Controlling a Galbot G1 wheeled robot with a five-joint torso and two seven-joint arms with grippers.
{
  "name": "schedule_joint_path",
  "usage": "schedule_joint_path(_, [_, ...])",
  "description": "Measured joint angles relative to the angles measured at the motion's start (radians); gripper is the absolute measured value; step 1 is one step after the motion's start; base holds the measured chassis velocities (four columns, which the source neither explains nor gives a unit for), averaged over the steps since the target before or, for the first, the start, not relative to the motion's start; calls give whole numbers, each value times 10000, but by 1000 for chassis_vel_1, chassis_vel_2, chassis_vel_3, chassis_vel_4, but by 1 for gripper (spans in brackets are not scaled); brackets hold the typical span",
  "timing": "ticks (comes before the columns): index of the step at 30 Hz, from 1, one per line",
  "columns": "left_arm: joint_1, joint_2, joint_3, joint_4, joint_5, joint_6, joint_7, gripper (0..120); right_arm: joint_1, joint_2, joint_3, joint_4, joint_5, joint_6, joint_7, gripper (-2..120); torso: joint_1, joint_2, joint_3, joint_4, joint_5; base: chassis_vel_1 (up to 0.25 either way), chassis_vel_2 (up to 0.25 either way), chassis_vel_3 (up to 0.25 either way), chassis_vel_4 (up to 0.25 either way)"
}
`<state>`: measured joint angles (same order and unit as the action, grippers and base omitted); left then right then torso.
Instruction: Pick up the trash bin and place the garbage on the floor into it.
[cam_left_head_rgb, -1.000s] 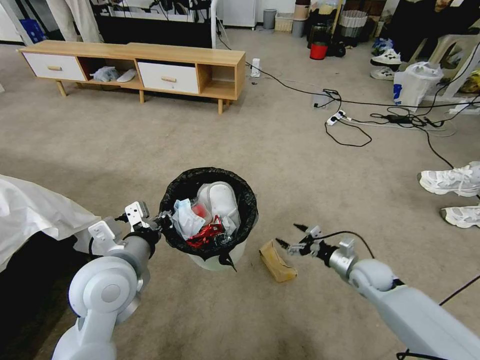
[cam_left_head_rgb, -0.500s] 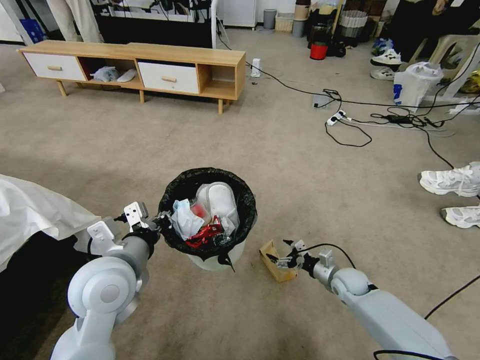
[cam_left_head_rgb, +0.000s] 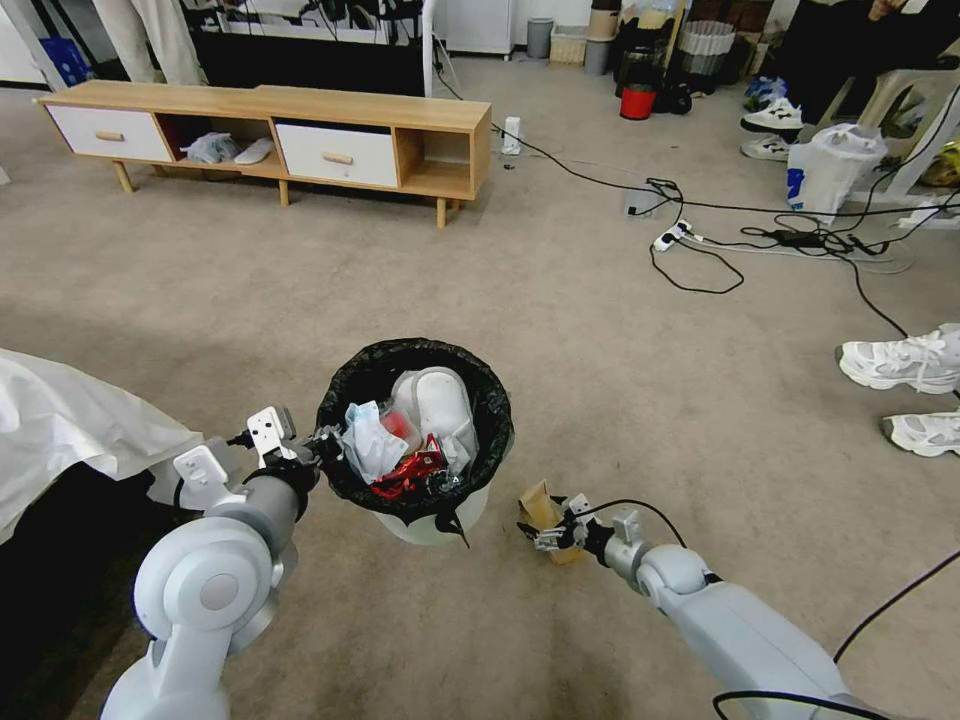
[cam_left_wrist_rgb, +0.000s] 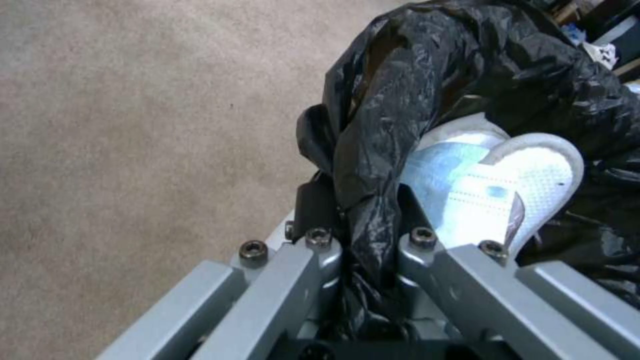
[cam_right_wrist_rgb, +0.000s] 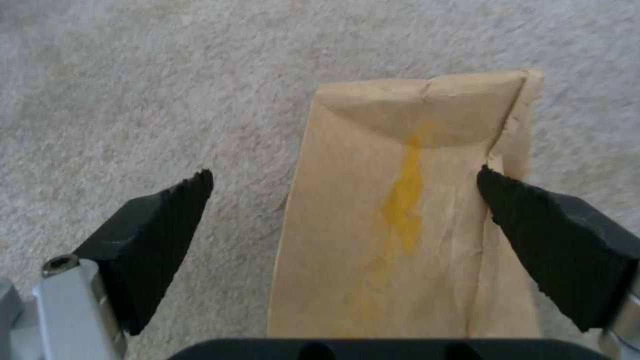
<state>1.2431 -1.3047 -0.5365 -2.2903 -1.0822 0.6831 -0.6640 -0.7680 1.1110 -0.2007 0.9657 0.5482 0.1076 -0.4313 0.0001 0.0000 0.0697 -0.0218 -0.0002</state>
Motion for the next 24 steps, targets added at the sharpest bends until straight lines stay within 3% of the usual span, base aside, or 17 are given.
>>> schedule_joint_path(13, [98, 29, -44, -10, 30, -1, 12, 4, 703, 949, -479, -1284, -116, 221, -175, 100, 0, 0, 0, 1, 0, 0, 0, 0, 0])
schedule_joint_path(24, [110, 44, -47, -8, 31, -9, 26, 4, 929, 1211, -455, -1762, -114, 398, -320, 100, 0, 0, 0, 1, 2, 0, 0, 0, 0])
